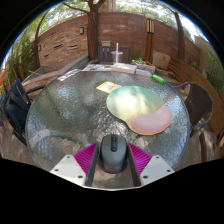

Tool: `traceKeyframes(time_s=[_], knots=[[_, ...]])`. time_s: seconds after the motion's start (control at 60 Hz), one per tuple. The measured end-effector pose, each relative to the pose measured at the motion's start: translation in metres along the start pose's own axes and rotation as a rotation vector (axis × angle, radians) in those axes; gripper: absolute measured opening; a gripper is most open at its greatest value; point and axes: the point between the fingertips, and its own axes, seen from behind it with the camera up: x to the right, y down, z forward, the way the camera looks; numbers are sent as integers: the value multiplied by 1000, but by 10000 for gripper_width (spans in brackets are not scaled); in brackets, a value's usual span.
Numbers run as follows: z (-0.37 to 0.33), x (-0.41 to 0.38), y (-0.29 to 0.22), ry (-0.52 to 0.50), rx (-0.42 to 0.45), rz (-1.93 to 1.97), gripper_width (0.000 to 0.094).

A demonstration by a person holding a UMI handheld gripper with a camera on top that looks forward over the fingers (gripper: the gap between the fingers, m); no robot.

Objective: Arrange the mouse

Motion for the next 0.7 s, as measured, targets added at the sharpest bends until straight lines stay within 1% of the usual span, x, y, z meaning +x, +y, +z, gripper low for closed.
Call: traceKeyframes(time_s=[0.017, 0.05, 0.167, 0.233, 0.267, 0.35, 0.367, 0.433, 0.467, 0.517, 0.567, 0.583, 0.633, 0.7], knots=[[0, 1, -1, 7, 0, -3, 481], [-1, -2, 1, 17, -2, -4, 475], [-1, 0, -1, 44, -30, -2, 391], [-5, -9, -5, 28, -35, -14, 354], [-7, -15, -13, 16, -26, -29, 354], [-31, -38, -54, -33, 44, -70, 356], [-29, -43, -68, -43, 60, -73, 355], [-62, -55, -118, -87, 155, -79, 357], [-67, -58, -154, -107, 205, -76, 356], [-82, -54, -194, -113, 281, -62, 355], [-86, -39, -229, -105, 333, -44, 354], [-86, -33, -245, -104, 347, -35, 354], [-70, -14, -266, -89, 366, -10, 351], [-40, 24, -270, -58, 357, 4, 350]])
